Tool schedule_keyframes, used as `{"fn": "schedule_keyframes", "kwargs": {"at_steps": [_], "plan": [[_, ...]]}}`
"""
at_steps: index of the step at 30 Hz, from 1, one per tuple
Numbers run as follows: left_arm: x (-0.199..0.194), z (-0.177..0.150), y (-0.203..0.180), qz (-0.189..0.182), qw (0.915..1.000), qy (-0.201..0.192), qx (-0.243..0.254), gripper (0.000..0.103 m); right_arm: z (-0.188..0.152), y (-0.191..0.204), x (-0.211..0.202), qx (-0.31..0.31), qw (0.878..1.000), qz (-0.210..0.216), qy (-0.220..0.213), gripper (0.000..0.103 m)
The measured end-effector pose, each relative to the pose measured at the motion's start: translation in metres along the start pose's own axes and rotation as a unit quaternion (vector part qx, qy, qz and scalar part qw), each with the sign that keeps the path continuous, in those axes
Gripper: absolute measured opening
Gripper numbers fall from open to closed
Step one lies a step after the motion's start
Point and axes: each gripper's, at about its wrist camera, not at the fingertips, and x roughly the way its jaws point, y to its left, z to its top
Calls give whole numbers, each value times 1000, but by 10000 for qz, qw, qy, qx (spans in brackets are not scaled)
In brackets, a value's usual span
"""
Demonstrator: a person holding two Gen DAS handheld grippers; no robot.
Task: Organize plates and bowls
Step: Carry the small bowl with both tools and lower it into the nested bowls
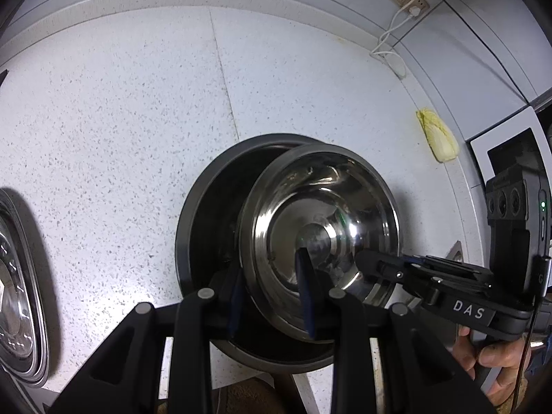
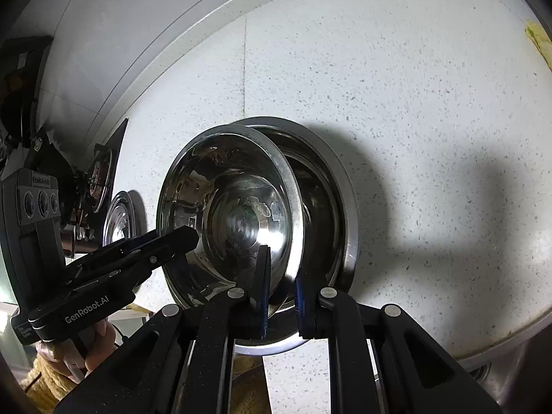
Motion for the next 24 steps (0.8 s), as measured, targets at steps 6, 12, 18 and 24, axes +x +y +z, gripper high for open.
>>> {"fn": "schedule_keyframes", "kwargs": {"at_steps": [6,12,18,24], "plan": [[10,1,-3,26,10000,65,-29,26,-1,-3,8,57,9999,-2,107,11],[11,-3,-6,115,9999,-46,-1,26,0,7,14,-20,9998,-136,112,12],[12,-8,-3,234,9996,-128,-30,26,-1,14,22,-121,9993,-323,112,12],[9,-9,-1,273,9993,-236,11,26,1,16,22,-132,9992,-379,48,12]]}}
